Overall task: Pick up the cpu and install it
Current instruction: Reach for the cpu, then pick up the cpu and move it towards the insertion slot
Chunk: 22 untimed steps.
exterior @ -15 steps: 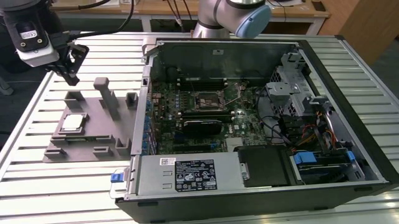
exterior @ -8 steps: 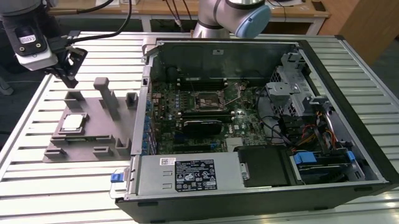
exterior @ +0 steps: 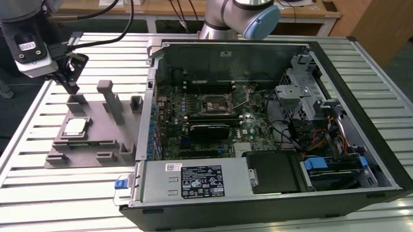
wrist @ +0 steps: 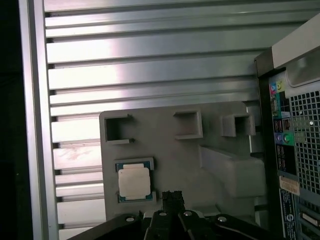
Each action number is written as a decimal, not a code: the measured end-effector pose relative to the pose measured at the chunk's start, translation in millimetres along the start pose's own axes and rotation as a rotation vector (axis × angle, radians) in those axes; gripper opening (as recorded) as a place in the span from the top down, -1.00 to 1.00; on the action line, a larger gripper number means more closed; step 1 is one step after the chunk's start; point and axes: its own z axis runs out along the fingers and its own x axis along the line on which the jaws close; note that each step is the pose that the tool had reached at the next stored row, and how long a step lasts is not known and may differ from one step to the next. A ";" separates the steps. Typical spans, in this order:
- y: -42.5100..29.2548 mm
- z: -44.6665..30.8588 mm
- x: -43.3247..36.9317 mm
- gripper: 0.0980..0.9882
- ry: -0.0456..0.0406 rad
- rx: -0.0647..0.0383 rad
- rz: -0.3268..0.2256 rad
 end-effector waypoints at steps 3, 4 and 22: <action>-0.4 3.0 2.9 0.98 0.0000 0.000 0.000; -0.5 3.4 3.6 0.98 0.0002 0.000 0.000; -1.4 5.3 11.5 0.98 0.0002 0.000 0.000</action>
